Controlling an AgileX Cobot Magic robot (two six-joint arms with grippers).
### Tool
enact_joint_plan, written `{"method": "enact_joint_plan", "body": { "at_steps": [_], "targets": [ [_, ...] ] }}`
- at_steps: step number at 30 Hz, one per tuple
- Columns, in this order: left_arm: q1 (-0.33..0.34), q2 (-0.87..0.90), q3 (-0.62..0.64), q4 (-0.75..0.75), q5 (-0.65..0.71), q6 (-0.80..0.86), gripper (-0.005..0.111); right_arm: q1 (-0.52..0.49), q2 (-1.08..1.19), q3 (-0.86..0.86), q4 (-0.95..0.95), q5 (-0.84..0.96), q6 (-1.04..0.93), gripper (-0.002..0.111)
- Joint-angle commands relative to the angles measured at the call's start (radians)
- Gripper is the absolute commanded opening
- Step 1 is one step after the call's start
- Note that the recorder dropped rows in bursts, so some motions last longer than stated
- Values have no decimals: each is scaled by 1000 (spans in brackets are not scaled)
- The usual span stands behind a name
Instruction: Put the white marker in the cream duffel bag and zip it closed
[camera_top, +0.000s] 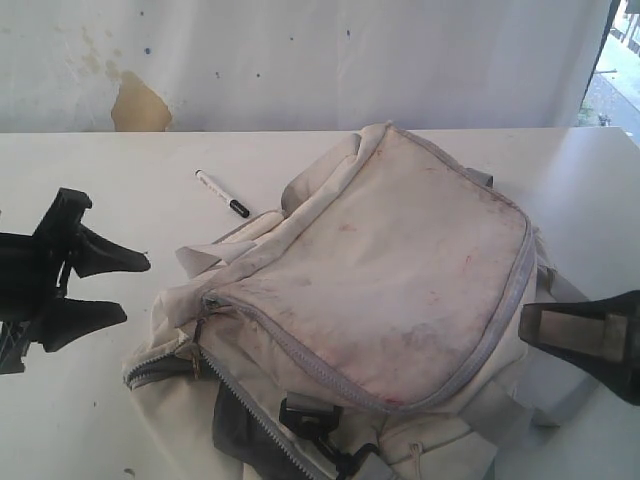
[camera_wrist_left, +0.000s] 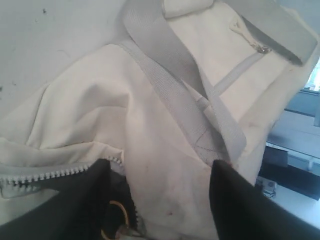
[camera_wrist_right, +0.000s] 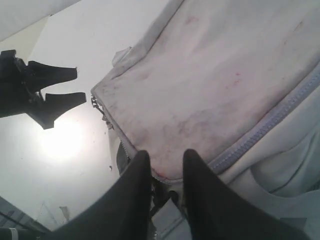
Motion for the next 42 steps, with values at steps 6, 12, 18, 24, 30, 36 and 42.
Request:
{"method": "enact_joint_plan", "body": {
  "at_steps": [6,12,18,24,30,36,42],
  "targets": [
    [-3,133,-6,-141,55,82,62,-1,79,-35,77,25,-81,17],
    [-3,177,-7,-220,101,183,62,67,140,-86,60,22,-73,17],
    [-3,197,-7,-218,106,183,62,181,279,-196,-33,17,22,7],
    [-3,197,-9,-218,119,209,73,396,412,-307,-152,-17,171,6],
    [-10,208,-41,-203,143,209,74,633,509,-360,-181,-187,270,5],
    [-80,254,-87,-167,145,200,74,789,603,-411,-272,-304,422,0],
    [-82,262,-87,-165,104,170,61,863,657,-437,-357,-394,569,0]
  ]
}}
